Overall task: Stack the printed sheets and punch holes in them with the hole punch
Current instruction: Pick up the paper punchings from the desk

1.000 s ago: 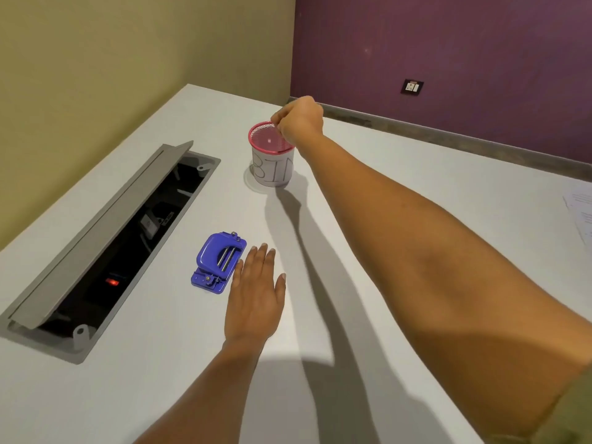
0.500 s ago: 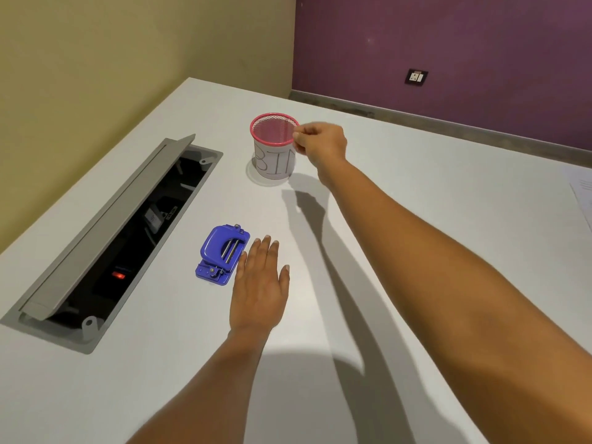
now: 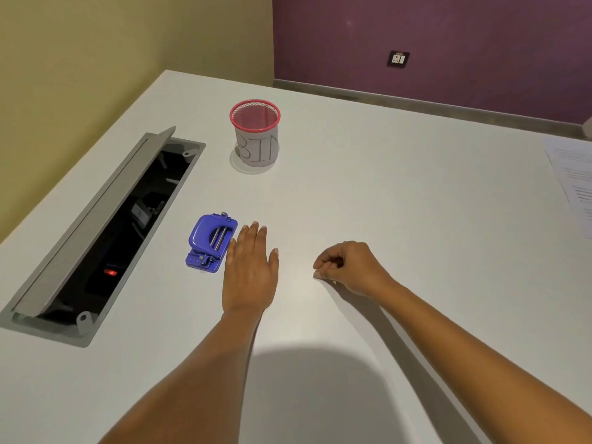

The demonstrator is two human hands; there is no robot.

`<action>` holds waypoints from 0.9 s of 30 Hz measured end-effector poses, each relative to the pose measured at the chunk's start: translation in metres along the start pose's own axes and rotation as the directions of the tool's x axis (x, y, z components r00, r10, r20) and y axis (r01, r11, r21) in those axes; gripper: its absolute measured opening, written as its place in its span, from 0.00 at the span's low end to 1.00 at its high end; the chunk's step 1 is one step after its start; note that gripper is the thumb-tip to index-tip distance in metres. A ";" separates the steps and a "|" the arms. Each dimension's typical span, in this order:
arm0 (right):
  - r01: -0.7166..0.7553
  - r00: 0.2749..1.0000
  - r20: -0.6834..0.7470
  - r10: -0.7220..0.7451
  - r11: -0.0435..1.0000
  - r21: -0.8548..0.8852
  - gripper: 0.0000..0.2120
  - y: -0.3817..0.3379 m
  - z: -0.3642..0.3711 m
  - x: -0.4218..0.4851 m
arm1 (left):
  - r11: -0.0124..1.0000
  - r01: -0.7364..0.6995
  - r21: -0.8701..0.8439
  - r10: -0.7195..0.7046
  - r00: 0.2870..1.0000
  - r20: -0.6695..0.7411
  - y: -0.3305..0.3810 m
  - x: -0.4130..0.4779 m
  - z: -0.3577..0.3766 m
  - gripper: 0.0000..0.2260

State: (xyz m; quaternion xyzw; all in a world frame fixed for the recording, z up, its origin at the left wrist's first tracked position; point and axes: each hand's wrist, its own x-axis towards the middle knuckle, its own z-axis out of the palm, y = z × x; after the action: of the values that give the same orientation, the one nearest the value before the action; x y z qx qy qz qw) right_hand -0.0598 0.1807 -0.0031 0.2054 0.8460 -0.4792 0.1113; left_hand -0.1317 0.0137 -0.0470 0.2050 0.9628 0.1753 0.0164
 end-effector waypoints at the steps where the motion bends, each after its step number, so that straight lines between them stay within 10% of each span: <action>1: 0.006 1.000 0.009 -0.005 1.000 -0.013 0.04 0.000 0.001 -0.003 | 1.000 0.001 -0.001 -0.001 1.000 0.001 0.000 0.000 0.000 0.22; 27: 0.117 0.988 -0.035 -0.151 0.873 -0.474 0.10 -0.011 0.035 -0.023 | 1.000 -0.005 0.012 0.005 1.000 0.005 0.000 -0.001 0.000 0.22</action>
State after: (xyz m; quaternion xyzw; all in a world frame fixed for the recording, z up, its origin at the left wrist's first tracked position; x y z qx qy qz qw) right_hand -0.0449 0.1401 -0.0040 0.1300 0.9525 -0.2587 0.0941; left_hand -0.1314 0.0130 -0.0468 0.2078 0.9633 0.1691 0.0171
